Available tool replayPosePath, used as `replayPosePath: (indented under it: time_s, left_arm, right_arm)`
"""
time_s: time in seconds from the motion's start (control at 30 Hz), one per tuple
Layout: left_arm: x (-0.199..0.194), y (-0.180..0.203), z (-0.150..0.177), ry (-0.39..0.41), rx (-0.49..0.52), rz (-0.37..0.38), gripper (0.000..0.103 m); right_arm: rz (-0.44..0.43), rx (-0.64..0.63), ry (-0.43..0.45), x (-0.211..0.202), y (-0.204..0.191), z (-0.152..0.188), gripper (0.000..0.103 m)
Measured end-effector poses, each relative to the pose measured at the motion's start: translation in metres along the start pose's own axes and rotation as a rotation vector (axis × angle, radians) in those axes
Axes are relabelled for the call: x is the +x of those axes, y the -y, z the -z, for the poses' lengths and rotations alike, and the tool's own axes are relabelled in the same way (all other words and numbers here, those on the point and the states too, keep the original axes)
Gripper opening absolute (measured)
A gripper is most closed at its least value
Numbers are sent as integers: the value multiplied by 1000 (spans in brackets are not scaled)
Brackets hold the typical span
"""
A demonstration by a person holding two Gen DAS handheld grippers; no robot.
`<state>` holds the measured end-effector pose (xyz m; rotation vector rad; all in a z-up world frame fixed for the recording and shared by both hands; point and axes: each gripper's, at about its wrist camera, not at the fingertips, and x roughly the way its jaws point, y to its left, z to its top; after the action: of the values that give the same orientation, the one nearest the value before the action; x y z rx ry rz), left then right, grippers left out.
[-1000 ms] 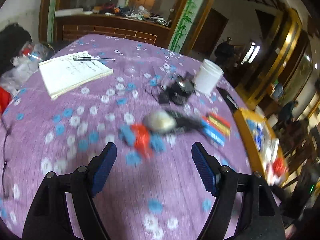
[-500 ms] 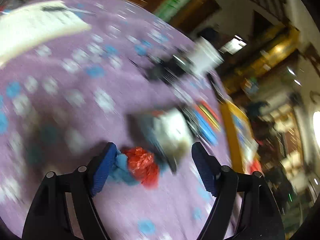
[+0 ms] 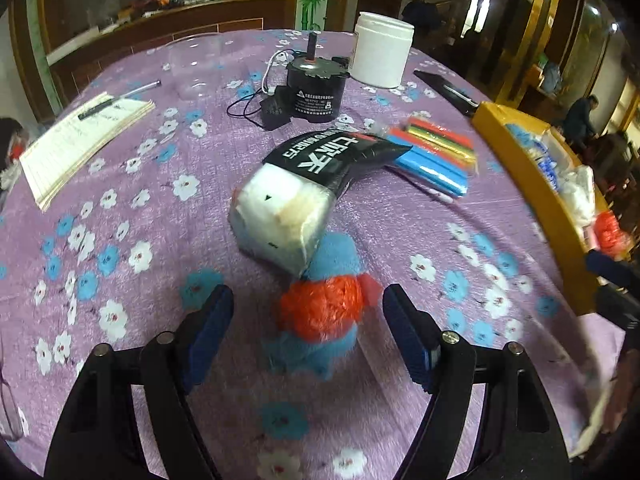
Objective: Organize soft objects
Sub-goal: 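Grasp the blue cloth with red bag in the left gripper while the right grasps the black snack bag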
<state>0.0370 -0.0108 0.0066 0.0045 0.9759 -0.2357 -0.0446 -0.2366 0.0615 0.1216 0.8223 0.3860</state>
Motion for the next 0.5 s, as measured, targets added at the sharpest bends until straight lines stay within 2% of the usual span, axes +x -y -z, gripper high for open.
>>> replayPosePath:
  time_s: [0.03,0.07,0.1,0.2,0.37,0.43,0.5]
  left_arm:
    - [1,-4,3,-5,-1,10,39]
    - [-1,-4,5,14,6,-20,35]
    - [-5,-10,7,18,4,-24,35]
    - [-21,-26,14,54,-52,35,35]
    - [-49,-56,17,196,-155,11,35]
    - [-51,-67,17,210,-185,30,35]
    - [-50,-76,18,208,-216,52,35]
  right_arm:
    - [1,-5,-1,0,-2,-1,64]
    - [0,-9,-6,1,-5,-4,64]
    - [-4,-12,-10,3,-8,-6,64]
    - [-29,-16,-26,8,-16,-16,64]
    - [-131,48,-52,29,-34,-52,67]
    - [-182,91,-77,47,-42,-66,72]
    - [-240,148,-109,68,-49,-76,73]
